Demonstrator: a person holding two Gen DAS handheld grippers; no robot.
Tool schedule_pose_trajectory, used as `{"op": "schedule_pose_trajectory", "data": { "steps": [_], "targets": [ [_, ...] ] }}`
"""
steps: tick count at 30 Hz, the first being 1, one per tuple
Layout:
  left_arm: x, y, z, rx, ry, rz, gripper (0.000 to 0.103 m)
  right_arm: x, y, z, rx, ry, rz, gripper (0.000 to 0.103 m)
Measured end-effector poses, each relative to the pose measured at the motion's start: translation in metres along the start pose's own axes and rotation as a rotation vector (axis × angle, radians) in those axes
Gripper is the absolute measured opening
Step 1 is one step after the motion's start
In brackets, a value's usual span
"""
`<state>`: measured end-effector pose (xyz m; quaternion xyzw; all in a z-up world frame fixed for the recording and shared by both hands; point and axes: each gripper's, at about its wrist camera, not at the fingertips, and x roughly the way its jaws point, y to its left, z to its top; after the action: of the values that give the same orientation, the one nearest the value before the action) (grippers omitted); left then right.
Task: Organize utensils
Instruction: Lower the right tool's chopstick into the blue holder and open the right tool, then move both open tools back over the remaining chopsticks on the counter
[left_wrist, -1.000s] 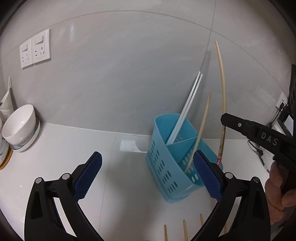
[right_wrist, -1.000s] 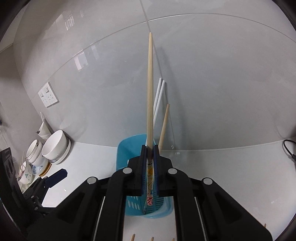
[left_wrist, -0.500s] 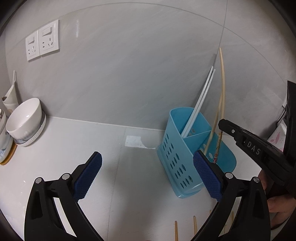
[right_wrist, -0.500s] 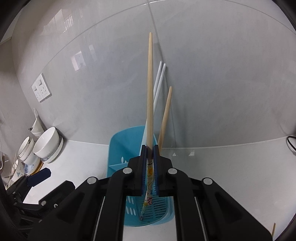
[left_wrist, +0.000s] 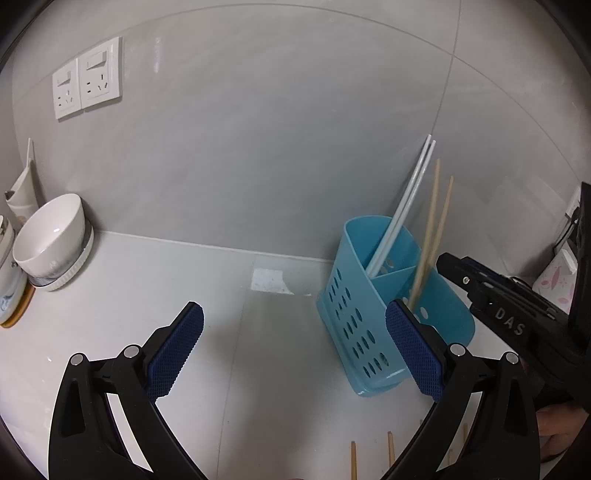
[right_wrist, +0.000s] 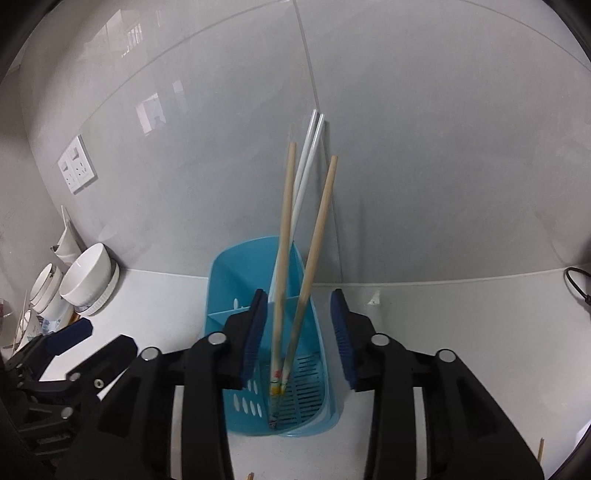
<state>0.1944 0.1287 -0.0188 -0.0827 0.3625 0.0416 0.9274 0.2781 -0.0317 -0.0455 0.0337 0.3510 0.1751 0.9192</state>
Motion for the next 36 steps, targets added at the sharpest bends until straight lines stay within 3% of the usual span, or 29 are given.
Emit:
{"op": "schedule_pose_trajectory", "data": {
  "steps": [4, 7, 12, 26, 36],
  "targets": [
    [-0.009, -0.004, 0.001, 0.006, -0.012, -0.012, 0.097, -0.024, -0.001, 0.002, -0.023, -0.027, -0.02, 0.067],
    [-0.017, -0.009, 0.0, 0.009, -0.008, -0.027, 0.097, -0.041, -0.005, 0.0, -0.038, -0.033, -0.046, 0.081],
    [-0.025, -0.016, -0.011, 0.017, 0.03, -0.035, 0.097, -0.067, -0.023, -0.014, -0.015, 0.005, -0.086, 0.094],
    [-0.034, -0.032, -0.083, 0.05, 0.203, -0.005, 0.097, -0.095, -0.071, -0.108, 0.011, 0.227, -0.219, 0.095],
    [-0.019, -0.028, -0.143, 0.067, 0.359, 0.045, 0.097, -0.082, -0.087, -0.166, 0.031, 0.418, -0.281, 0.095]
  ]
}}
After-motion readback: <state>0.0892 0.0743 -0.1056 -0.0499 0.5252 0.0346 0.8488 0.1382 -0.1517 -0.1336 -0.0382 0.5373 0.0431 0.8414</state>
